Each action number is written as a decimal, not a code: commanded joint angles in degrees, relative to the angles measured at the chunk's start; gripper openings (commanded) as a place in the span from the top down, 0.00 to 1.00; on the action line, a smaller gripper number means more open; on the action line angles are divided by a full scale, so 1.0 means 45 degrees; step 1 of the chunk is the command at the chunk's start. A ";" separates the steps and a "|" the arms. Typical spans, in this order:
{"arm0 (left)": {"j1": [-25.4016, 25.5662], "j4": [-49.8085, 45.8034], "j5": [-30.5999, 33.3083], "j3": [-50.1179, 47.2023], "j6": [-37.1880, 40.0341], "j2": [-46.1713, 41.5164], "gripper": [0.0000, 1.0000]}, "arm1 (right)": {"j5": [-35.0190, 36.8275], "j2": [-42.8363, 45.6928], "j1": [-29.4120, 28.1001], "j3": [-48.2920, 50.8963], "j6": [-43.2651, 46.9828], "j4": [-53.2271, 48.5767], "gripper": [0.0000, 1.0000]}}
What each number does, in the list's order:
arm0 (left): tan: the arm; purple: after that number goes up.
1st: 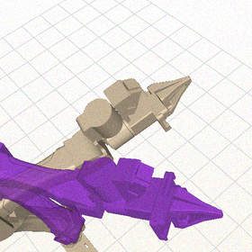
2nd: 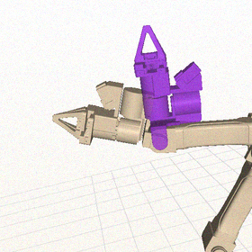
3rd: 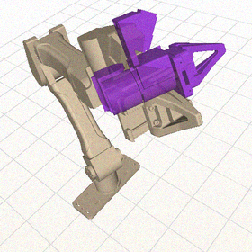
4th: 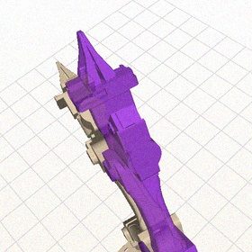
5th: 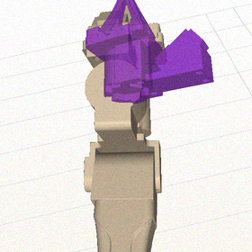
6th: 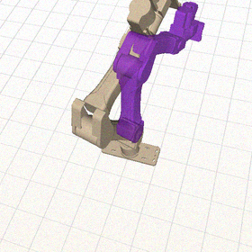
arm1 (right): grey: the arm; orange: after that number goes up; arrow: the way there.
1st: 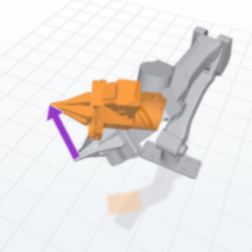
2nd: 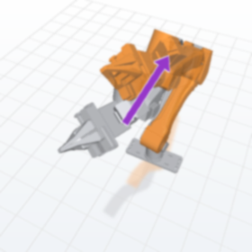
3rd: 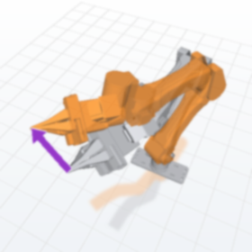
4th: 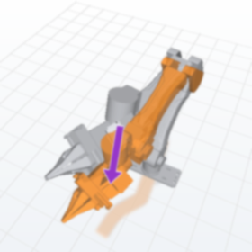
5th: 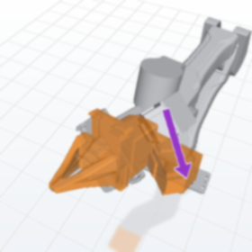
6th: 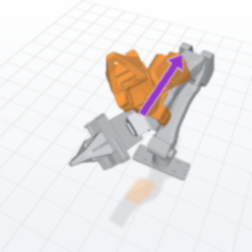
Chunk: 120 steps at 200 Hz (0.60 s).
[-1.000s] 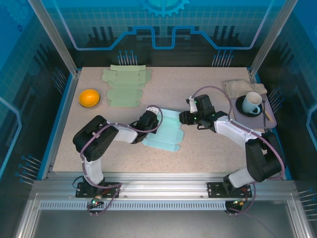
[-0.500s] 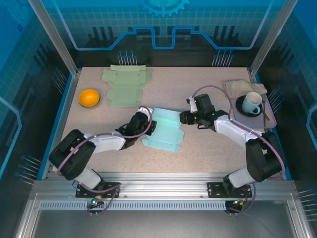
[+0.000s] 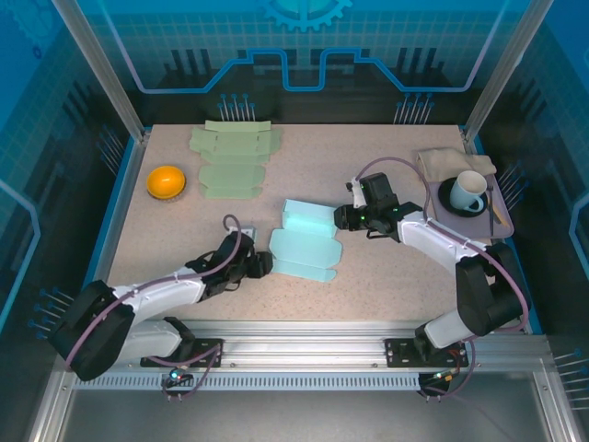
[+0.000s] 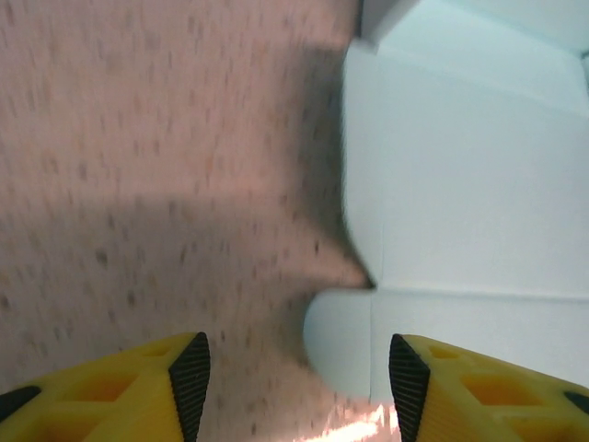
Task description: Fold the paper box
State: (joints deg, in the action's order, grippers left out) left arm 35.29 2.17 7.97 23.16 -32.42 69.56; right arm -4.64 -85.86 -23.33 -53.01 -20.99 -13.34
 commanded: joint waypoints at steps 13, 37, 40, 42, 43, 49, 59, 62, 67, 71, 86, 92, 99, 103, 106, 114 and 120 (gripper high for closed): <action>-0.0056 0.0928 -0.1818 -0.1227 -0.2831 -0.0204 0.42 | 0.0554 -0.0391 -0.0147 -0.0093 0.0006 -0.1058 0.61; -0.0063 0.1948 -0.1849 -0.1445 -0.3223 0.0039 0.42 | 0.0650 -0.0352 -0.0165 -0.0079 0.0041 -0.1085 0.61; -0.0053 0.2003 -0.1849 -0.1405 -0.3224 0.0107 0.42 | 0.0660 -0.0352 -0.0166 -0.0060 0.0037 -0.1096 0.61; -0.0055 0.2038 -0.1839 -0.1388 -0.3224 0.0147 0.42 | 0.0670 -0.0348 -0.0176 -0.0056 0.0051 -0.1097 0.61; -0.0062 0.2047 -0.1824 -0.1353 -0.3224 0.0177 0.42 | 0.0676 -0.0340 -0.0171 -0.0056 0.0044 -0.1087 0.61; -0.0050 0.2143 -0.1802 -0.1268 -0.3224 0.0325 0.42 | 0.0702 -0.0316 -0.0167 -0.0036 0.0055 -0.1075 0.61; -0.0049 0.2446 -0.1846 -0.1135 -0.3224 0.0647 0.43 | 0.0719 -0.0275 -0.0167 0.0020 0.0056 -0.1078 0.61; -0.0060 0.2495 -0.1836 -0.1090 -0.3224 0.0750 0.43 | 0.0720 -0.0274 -0.0167 0.0023 0.0073 -0.1065 0.61; -0.0059 0.2532 -0.1756 -0.0982 -0.3206 0.0912 0.43 | 0.0721 -0.0269 -0.0157 0.0042 0.0085 -0.1058 0.61; -0.0062 0.2542 -0.1635 -0.0897 -0.3173 0.1035 0.44 | 0.0720 -0.0257 -0.0166 0.0060 0.0076 -0.1058 0.61; -0.0057 0.2746 -0.1134 -0.0599 -0.2755 0.1463 0.44 | 0.0703 -0.0235 -0.0167 0.0149 0.0108 -0.0997 0.61; -0.0061 0.2893 -0.1014 -0.0440 -0.2541 0.1672 0.45 | 0.0700 -0.0216 -0.0167 0.0178 0.0114 -0.0985 0.61; -0.0083 0.3095 -0.0991 -0.0214 -0.2314 0.1940 0.46 | 0.0700 -0.0215 -0.0165 0.0199 0.0116 -0.0980 0.61; -0.0083 0.3212 -0.1036 -0.0094 -0.2174 0.2101 0.46 | 0.0700 -0.0206 -0.0167 0.0217 0.0124 -0.0980 0.61; -0.0077 0.3287 -0.1076 0.0014 -0.2072 0.2230 0.46 | 0.0683 -0.0197 -0.0167 0.0228 0.0133 -0.0980 0.61; -0.0082 0.3514 -0.1233 0.0302 -0.1826 0.2582 0.48 | 0.0703 -0.0177 -0.0167 0.0246 0.0162 -0.0980 0.61; -0.0088 0.3614 -0.1294 0.0519 -0.1664 0.2825 0.48 | 0.0705 -0.0162 -0.0169 0.0276 0.0189 -0.0980 0.61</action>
State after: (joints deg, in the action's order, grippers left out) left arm 34.87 12.32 3.79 22.00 -43.53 76.73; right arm -3.77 -85.86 -23.64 -53.17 -20.97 -13.63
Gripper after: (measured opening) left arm 0.530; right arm 0.393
